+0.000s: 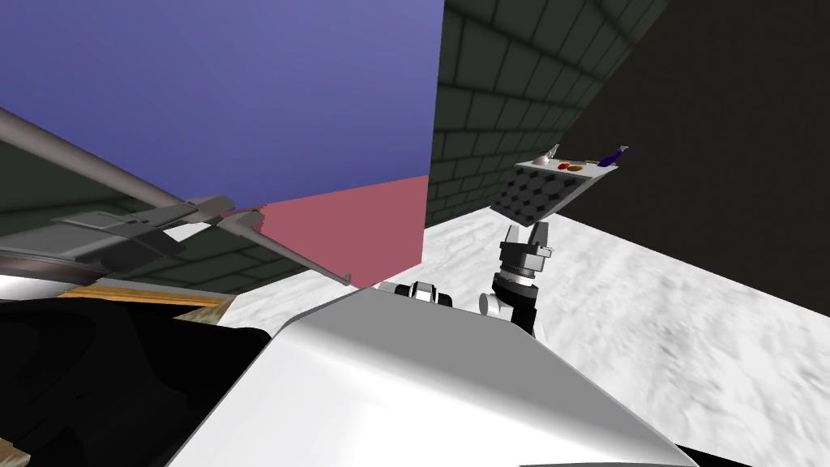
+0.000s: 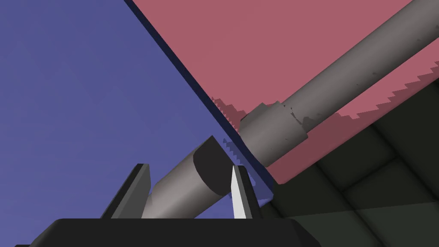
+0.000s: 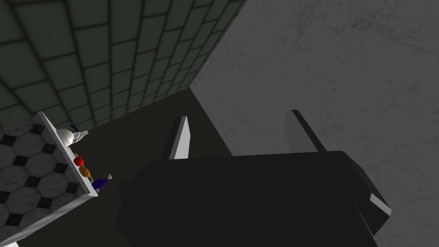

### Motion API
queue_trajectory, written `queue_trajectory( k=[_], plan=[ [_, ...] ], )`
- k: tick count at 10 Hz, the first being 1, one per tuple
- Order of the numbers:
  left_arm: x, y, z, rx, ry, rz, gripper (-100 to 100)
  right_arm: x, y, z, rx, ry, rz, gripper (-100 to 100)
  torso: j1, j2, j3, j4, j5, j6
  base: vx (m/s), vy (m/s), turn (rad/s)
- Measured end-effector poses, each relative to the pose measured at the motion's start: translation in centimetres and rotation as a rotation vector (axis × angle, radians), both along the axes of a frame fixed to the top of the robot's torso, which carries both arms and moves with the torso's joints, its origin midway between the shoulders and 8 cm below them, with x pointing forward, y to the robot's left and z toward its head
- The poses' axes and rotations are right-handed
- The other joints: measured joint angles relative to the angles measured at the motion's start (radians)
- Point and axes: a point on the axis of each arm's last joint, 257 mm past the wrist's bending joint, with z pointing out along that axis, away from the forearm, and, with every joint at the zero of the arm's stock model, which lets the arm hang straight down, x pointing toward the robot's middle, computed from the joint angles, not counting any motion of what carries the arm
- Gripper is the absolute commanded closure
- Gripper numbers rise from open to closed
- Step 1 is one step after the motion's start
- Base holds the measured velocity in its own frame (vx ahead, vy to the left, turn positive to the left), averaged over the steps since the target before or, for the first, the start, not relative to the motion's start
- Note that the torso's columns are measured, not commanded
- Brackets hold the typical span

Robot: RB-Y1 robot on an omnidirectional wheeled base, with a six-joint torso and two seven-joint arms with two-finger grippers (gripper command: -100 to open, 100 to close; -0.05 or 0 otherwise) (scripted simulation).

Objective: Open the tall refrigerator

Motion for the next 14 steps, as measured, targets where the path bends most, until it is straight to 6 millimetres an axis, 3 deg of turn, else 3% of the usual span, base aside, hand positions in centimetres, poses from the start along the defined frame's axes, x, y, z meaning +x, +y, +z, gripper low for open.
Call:
queue_trajectory(
  k=[7, 8, 14],
  plan=[
    [-6.0, 6.2, 0.3, -0.013, -0.002, 0.206, 100, 0.0, 0.0, 0.0, 0.0, 0.0, 0.0, 0, 0.002, -0.001, -0.005, 0.001, -0.008, 0.001, -0.012, -0.335, 0.078],
    [-6.2, 6.3, -0.2, -0.022, 0.006, 0.212, 100, 0.0, 0.0, 0.0, -0.001, 0.0, 0.0, 0, 0.012, -0.002, -0.007, 0.001, -0.01, 0.004, 0.056, -0.16, 0.053],
    [-10.2, 9.2, 0.1, -0.019, 0.006, 0.345, 100, 0.0, 0.0, 0.0, -0.001, 0.0, 0.0, 0, 0.004, -0.007, -0.009, -0.002, -0.006, 0.004, 0.081, -0.241, 0.087]
  ],
)
